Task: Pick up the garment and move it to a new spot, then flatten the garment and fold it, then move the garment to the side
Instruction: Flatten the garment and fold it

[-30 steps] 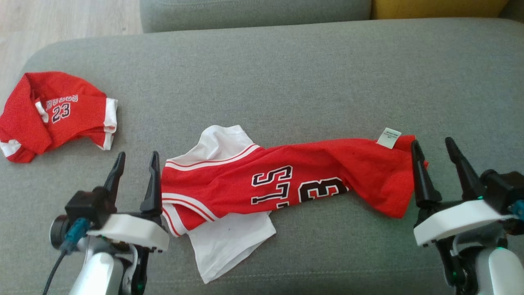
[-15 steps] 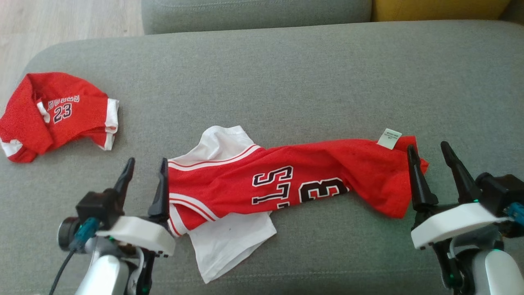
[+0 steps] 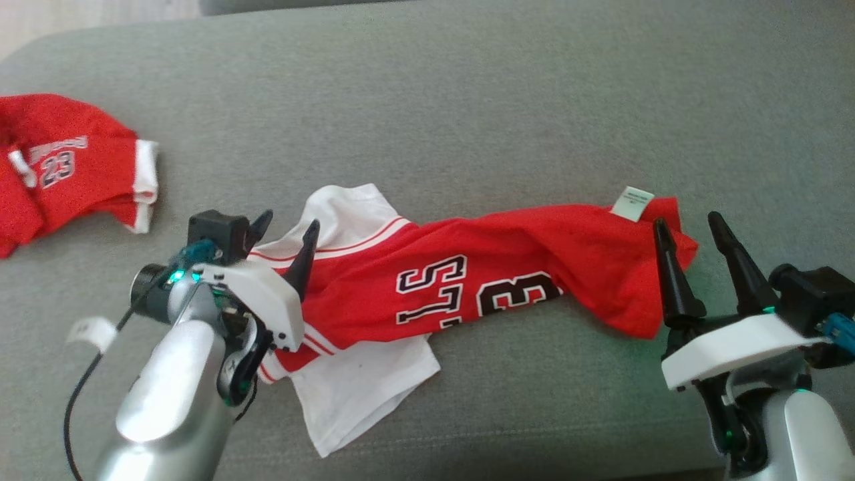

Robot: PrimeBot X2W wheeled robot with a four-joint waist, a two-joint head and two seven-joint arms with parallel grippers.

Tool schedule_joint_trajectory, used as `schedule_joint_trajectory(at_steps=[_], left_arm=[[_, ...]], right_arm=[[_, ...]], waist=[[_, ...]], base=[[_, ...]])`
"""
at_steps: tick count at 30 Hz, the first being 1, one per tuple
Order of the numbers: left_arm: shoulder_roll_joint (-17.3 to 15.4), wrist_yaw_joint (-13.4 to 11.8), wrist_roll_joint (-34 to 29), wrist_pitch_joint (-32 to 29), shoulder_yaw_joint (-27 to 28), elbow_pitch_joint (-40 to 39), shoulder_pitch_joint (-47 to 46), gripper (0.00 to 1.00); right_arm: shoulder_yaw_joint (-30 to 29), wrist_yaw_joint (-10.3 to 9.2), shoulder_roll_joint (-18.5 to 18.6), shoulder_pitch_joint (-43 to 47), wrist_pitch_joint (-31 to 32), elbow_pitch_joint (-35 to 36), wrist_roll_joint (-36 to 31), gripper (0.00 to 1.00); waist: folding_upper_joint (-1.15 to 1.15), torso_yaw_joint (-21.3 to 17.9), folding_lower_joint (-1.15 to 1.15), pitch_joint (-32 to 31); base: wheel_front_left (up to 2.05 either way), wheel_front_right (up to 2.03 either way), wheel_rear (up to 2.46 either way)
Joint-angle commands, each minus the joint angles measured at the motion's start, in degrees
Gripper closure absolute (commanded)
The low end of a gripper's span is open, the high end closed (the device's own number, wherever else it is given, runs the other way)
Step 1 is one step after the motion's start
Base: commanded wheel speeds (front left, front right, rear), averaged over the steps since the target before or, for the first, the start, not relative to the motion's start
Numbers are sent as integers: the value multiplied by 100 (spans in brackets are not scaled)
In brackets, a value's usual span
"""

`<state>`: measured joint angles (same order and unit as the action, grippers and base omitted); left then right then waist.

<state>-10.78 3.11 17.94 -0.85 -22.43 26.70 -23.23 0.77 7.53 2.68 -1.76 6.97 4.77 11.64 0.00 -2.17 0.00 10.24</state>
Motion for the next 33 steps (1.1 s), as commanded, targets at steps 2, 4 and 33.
schedule_joint_trajectory(at_steps=[2, 4, 33], left_arm=[[-106, 69, 122, -233, 155, 244, -377, 0], [-88, 113, 207, -387, 150, 463, -454, 0], [-70, 199, 330, 611, 116, 721, -1008, 100]], right_arm=[[117, -4, 21, -174, -44, 124, 49, 0], [73, -4, 21, -161, -37, 89, 61, 0], [-410, -4, 20, -982, 589, -1633, 723, 100]], waist=[[0, -150, 0, 116], [0, -187, 0, 148], [0, 51, 0, 624]], base=[[0, 0, 0], [0, 0, 0], [0, 0, 0]])
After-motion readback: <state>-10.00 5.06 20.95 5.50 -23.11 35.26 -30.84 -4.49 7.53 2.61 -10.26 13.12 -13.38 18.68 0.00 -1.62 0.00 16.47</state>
